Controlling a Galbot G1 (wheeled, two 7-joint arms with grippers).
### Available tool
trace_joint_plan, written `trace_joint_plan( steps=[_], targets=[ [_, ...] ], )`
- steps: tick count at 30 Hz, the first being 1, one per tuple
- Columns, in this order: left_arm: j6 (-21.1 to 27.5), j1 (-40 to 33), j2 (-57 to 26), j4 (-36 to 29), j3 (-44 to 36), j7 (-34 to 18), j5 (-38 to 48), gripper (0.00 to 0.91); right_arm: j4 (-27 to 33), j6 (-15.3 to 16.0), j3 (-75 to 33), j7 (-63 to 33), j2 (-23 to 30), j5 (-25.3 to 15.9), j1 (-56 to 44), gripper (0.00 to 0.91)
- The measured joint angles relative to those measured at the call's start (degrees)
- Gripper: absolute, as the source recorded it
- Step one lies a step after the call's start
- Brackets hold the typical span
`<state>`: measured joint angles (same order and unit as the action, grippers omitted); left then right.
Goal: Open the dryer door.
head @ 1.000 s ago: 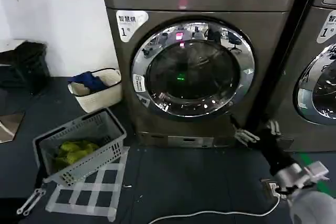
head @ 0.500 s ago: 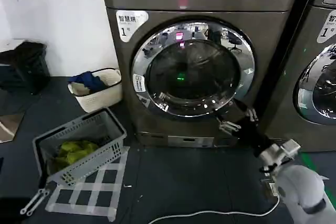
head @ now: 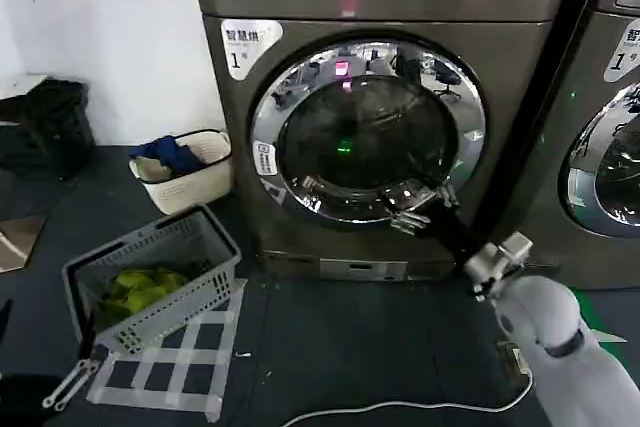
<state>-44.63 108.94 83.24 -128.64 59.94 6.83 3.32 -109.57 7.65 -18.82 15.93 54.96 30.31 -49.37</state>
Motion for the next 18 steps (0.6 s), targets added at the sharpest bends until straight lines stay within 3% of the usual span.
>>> trace_joint_plan(
  steps=[18],
  targets=[
    [0.0,0.2,0.3,0.0,-0.1,0.8,-0.4,0.907,7.7,-0.3,10.6,0.3,2.8,-0.5,11.2,0.907]
  ],
)
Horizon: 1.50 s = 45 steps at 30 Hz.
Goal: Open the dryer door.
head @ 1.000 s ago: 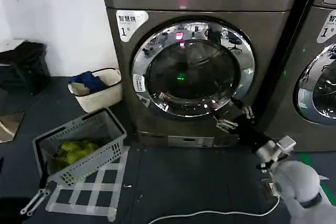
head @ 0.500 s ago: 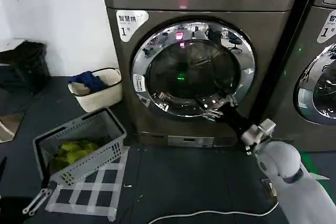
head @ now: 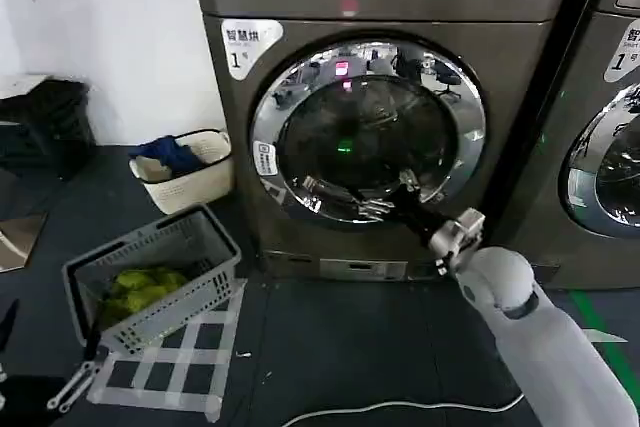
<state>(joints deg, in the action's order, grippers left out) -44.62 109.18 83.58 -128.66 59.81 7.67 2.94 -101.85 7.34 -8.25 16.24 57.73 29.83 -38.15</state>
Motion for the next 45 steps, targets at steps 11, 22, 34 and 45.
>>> trace_joint_plan(
  steps=[11,22,34,45],
  targets=[
    [-0.1,0.2,0.6,-0.2,0.1,0.0,-0.4,0.907,4.9,-0.1,5.1,0.0,3.2,-1.4,5.9,0.907],
    [-0.5,0.6,1.1,-0.3,0.1,0.0,-0.7,0.907,9.3,-0.4,8.7,0.3,6.1,-1.9,10.6,0.907],
    [-0.9,0.9,1.4,-0.4,0.5,0.0,-0.7,0.907,14.1,-1.2,10.9,0.6,9.8,-3.8,13.8,0.907],
    [-1.1,1.0,1.5,-0.2,1.2,-0.2,-0.7,0.907,18.2,-1.6,11.9,0.7,12.5,-4.7,15.8,0.907]
  ],
)
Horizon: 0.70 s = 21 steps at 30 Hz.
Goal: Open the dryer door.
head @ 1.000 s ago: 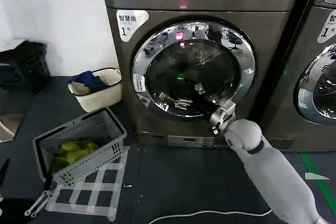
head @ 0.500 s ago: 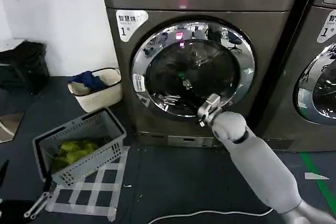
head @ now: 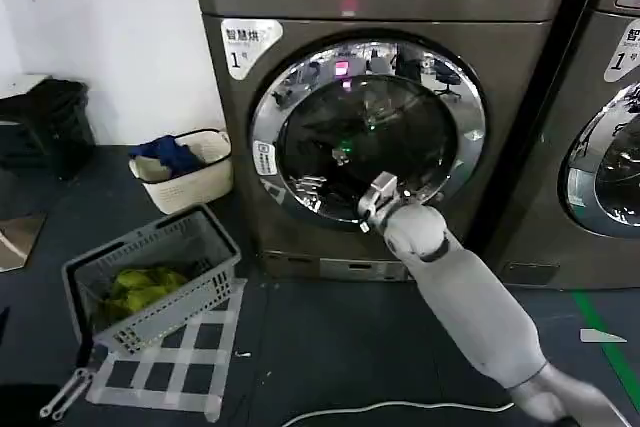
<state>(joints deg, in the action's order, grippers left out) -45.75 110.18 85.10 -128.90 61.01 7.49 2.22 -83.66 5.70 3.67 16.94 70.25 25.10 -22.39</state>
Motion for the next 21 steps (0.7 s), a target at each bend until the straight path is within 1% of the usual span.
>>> trace_joint_plan(
  steps=[11,21],
  targets=[
    [-0.2,0.3,0.3,-0.1,0.1,0.0,0.0,0.907,4.7,-0.4,0.4,0.2,3.3,-1.6,1.2,0.907],
    [-0.4,0.3,0.4,0.0,0.2,0.0,0.0,0.907,7.5,-0.6,1.2,0.4,5.2,-2.2,2.3,0.907]
  ],
)
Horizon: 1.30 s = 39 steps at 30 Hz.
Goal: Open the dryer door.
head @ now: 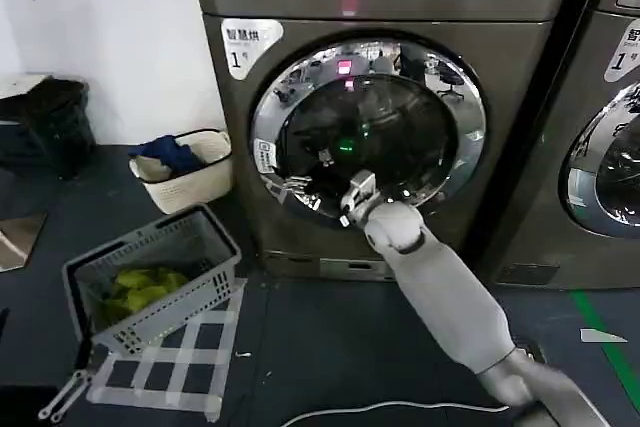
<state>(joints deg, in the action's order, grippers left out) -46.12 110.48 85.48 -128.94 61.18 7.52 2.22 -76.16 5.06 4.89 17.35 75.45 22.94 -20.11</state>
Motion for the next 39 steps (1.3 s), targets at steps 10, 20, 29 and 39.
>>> trace_joint_plan(
  steps=[10,20,29,39],
  targets=[
    [-0.3,0.2,0.1,0.0,0.0,0.0,0.0,0.907,2.9,-0.3,1.1,0.7,2.0,-0.6,1.5,0.907],
    [-0.4,0.2,0.3,0.0,0.1,0.0,0.0,0.907,4.0,-0.3,2.1,2.3,2.9,-0.4,2.6,0.907],
    [0.2,0.2,0.1,0.2,0.2,0.4,-0.2,0.907,2.2,-1.1,3.4,7.1,0.9,3.7,1.8,0.907],
    [1.4,-0.6,-0.4,0.3,0.2,1.5,-0.2,0.907,-2.4,-1.5,4.0,11.3,-3.3,7.6,0.0,0.907]
  ],
)
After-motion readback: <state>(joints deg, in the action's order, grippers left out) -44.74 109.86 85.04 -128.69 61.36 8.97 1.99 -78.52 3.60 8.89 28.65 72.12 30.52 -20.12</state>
